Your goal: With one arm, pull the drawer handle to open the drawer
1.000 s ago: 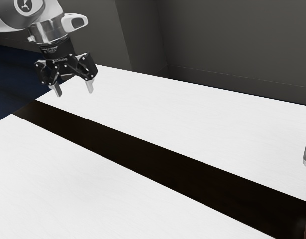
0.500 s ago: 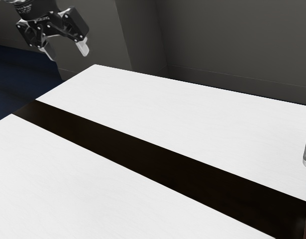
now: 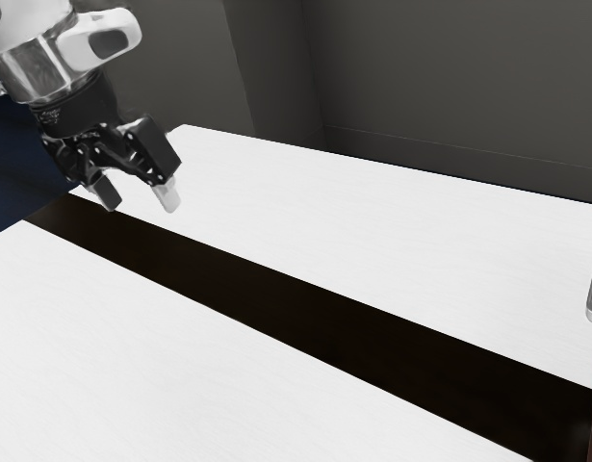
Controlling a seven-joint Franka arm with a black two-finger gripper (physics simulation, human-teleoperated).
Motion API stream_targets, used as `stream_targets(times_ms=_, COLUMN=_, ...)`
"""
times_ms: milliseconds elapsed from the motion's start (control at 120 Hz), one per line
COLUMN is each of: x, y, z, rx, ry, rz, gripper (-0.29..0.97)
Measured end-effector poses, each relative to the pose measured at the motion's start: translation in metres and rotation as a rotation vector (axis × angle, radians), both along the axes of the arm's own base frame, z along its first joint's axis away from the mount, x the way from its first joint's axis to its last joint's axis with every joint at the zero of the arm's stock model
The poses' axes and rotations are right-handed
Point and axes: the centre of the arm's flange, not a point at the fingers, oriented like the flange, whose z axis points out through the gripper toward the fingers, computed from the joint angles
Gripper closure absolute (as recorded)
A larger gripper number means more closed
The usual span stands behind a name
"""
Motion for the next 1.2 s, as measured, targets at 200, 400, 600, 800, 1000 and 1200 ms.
stream_targets(times_ms=200, x=0.031, y=-0.055, z=-0.098, rx=-0.1, ry=0.06, rz=-0.035, gripper=0.0)
stream_targets(times_ms=400, x=0.102, y=-0.119, z=-0.107, rx=-0.283, ry=-0.058, rz=-0.041, gripper=0.0)
stream_targets(times_ms=600, x=0.119, y=-0.183, z=-0.128, rx=-0.365, ry=-0.058, rz=-0.085, gripper=0.0)
stream_targets(times_ms=800, x=0.144, y=-0.225, z=-0.131, rx=-0.455, ry=-0.078, rz=-0.099, gripper=0.0)
stream_targets(times_ms=1000, x=0.19, y=-0.209, z=-0.164, rx=-0.483, ry=-0.063, rz=-0.028, gripper=0.0)
stream_targets(times_ms=1200, x=0.212, y=-0.236, z=-0.172, rx=-0.493, ry=-0.074, rz=-0.048, gripper=0.0)
